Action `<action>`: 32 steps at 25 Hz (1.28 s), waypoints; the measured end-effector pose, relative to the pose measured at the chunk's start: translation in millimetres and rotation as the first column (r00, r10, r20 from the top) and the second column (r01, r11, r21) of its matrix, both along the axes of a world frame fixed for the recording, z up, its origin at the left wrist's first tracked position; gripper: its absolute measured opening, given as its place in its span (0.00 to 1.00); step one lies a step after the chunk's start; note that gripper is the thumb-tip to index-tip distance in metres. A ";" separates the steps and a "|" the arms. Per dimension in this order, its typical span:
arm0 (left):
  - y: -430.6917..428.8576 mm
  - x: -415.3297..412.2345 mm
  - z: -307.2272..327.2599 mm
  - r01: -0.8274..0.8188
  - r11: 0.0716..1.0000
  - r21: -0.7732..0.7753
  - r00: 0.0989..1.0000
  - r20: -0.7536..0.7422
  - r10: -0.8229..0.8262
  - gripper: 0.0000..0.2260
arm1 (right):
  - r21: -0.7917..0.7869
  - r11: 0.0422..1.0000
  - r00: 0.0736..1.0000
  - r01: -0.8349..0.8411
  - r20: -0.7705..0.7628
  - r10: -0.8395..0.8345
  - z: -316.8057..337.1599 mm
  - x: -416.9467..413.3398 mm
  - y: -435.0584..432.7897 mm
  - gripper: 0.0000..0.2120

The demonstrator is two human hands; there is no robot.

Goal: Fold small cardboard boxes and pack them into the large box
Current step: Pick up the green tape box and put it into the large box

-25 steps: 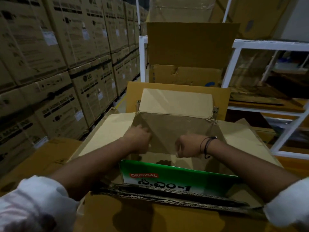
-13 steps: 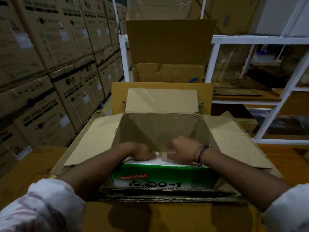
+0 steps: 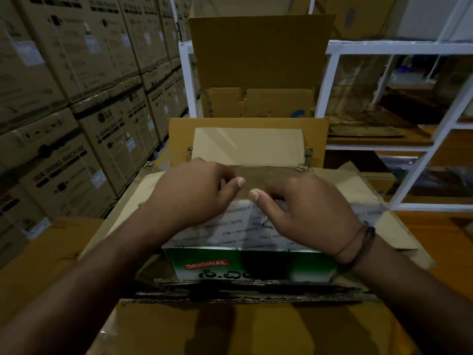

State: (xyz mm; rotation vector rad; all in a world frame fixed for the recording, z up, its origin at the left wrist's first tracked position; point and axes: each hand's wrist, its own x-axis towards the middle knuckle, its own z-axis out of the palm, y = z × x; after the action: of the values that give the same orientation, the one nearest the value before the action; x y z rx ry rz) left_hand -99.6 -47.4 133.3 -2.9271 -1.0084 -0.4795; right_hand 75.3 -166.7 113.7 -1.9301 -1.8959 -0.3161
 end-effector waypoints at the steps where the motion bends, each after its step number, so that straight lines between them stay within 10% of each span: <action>1: -11.2 -7.2 0.6 0.005 0.997 -0.073 0.997 -0.080 -0.011 0.17 | -0.073 0.997 0.999 0.021 -0.032 -0.024 0.2 -8.0 -12.8 0.28; 4: -41.4 -18.5 -15.7 0.002 0.929 -0.371 0.932 -0.336 -0.136 0.15 | -0.319 0.946 0.989 0.058 -0.110 -0.098 -14.0 -30.3 -44.3 0.24; 7: -55.0 -17.0 -51.2 0.027 0.939 -0.343 0.901 -0.399 -0.171 0.18 | -0.374 0.925 0.983 0.063 -0.136 -0.122 -44.1 -48.6 -55.5 0.16; 14: -55.2 -10.3 -93.0 0.072 0.982 -0.177 0.984 -0.151 -0.099 0.19 | -0.307 0.931 0.968 0.199 -0.088 -0.236 -89.0 -55.1 -54.0 0.17; 21: -75.8 15.2 -88.7 0.110 0.921 -0.373 0.993 -0.007 -0.122 0.15 | -0.196 0.935 0.934 0.297 -0.143 -0.327 -93.3 -36.9 -82.9 0.18; 32: -230.3 152.9 -100.3 0.406 0.866 -0.293 0.880 0.382 -0.283 0.13 | -0.006 0.851 0.818 0.525 -0.271 -0.507 -92.8 74.5 -244.8 0.19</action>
State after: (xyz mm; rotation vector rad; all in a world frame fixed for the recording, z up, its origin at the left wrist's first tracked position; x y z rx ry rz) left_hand 53.2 -277.7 33.0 -3.4758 -0.6257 -0.9093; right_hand 149.7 -411.5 20.9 -2.2855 -1.1519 -0.2578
